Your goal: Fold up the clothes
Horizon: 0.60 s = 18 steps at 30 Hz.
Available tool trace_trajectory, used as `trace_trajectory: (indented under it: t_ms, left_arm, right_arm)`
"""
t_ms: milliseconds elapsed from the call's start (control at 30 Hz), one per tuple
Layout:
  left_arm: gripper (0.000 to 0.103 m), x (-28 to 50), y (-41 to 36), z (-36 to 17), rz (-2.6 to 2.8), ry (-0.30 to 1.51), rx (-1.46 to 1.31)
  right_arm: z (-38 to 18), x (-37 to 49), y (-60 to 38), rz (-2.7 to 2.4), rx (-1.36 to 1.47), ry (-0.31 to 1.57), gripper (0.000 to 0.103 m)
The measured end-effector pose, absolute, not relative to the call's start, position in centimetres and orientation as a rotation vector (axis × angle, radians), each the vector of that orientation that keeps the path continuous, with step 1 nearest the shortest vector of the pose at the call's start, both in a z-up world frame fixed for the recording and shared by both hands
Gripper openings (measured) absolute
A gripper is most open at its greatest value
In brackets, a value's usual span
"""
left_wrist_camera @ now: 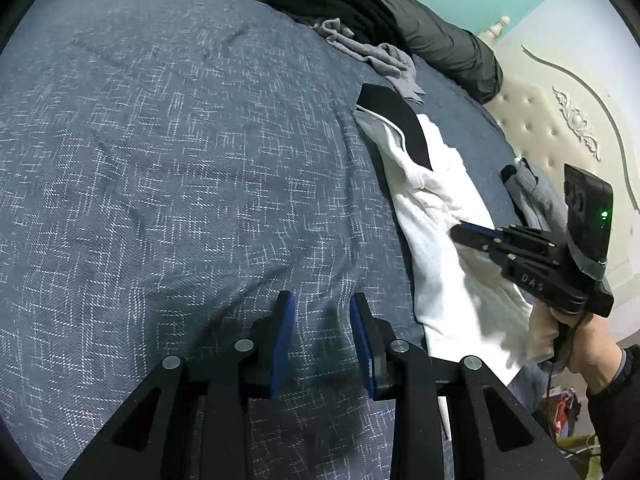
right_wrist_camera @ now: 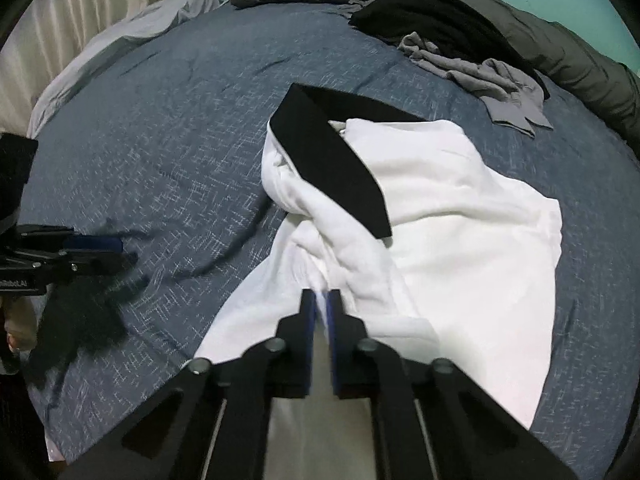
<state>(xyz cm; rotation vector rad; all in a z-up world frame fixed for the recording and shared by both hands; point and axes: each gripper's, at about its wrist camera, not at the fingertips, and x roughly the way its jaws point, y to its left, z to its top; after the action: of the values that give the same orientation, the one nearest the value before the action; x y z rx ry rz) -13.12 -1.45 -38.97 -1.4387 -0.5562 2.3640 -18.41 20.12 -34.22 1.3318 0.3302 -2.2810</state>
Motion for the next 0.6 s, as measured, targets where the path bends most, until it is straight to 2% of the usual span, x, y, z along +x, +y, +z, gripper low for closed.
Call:
trace_trajectory:
  t_ms: [433,600]
  left_arm:
    - [0.031,-13.1,-1.3,-39.1,2.359,-0.550,-1.447]
    - [0.031,-13.0,-1.5,-39.2,2.358,-0.552,-1.451]
  right_arm:
    - [-29.4,-20.4,26.2,-2.418,1.266,0.075,0.002]
    - [-29.4,-22.1,29.8,-2.495,1.305,-0.007,0.002]
